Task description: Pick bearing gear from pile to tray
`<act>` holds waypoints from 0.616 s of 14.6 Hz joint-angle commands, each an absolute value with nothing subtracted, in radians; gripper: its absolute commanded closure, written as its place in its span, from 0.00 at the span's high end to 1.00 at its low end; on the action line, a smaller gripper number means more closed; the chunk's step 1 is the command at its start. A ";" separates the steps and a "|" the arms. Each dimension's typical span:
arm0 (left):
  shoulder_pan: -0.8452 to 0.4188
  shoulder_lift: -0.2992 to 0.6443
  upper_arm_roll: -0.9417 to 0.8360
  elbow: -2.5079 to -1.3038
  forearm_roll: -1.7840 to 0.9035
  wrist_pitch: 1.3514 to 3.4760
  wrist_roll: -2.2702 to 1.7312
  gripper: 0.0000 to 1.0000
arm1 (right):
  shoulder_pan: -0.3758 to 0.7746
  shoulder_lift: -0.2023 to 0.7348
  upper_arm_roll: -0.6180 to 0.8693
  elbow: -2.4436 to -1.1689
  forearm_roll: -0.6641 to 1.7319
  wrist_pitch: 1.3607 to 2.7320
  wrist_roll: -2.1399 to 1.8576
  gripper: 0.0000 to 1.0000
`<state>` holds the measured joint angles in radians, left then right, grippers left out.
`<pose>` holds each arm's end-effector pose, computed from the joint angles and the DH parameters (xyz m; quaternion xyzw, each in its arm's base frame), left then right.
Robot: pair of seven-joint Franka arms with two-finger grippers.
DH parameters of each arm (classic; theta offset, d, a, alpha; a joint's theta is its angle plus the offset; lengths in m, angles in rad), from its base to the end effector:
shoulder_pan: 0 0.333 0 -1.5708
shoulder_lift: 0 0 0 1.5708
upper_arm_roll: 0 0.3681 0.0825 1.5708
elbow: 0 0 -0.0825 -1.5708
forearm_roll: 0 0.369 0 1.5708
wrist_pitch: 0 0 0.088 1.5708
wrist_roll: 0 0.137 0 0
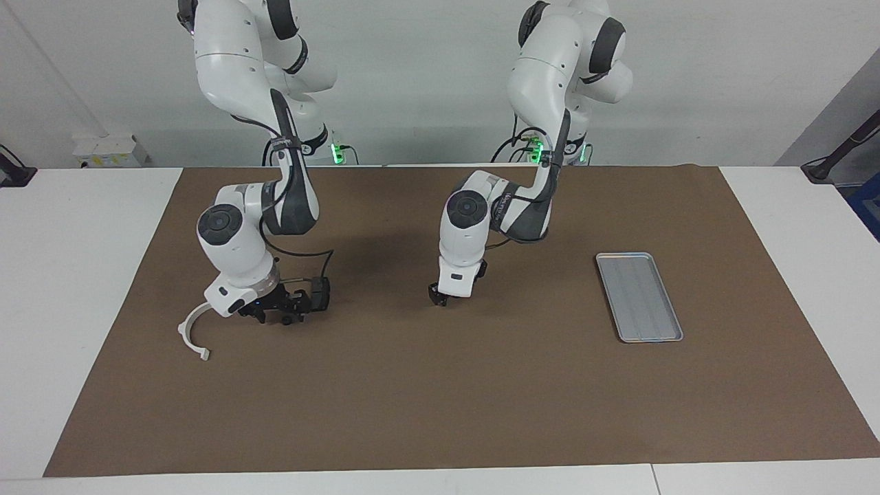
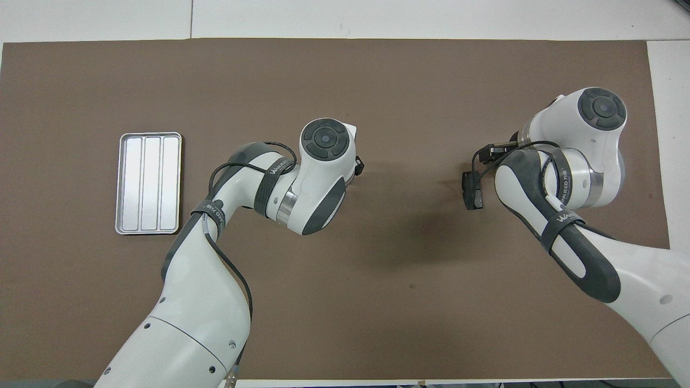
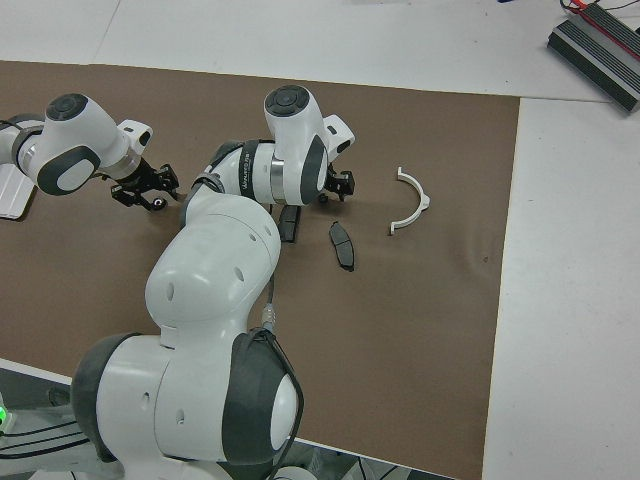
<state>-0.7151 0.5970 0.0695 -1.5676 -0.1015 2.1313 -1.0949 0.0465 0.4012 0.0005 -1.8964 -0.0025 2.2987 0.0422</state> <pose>0.5587 -0.4394 0.3139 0.9694 0.2440 -0.0276 0.0028 0.6377 0.0299 0.3192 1.0000 0.0032 0.0006 0.0008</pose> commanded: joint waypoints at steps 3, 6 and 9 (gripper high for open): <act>-0.716 0.560 0.074 -1.624 -0.097 2.149 -1.091 0.00 | 0.044 0.403 0.006 -1.925 0.005 2.329 0.051 0.90; -0.713 0.531 0.077 -1.632 -0.098 2.134 -1.091 0.00 | 0.060 0.413 0.006 -1.943 0.005 2.370 0.051 0.73; -0.680 0.411 0.078 -1.735 -0.098 2.120 -1.075 0.00 | 0.061 0.407 0.006 -1.936 0.005 2.356 0.049 0.00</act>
<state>-0.7034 0.5398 0.0808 -1.6066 -0.1014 2.1276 -1.0948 0.0641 0.4070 0.0034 -1.9209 -0.0024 2.3367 0.0434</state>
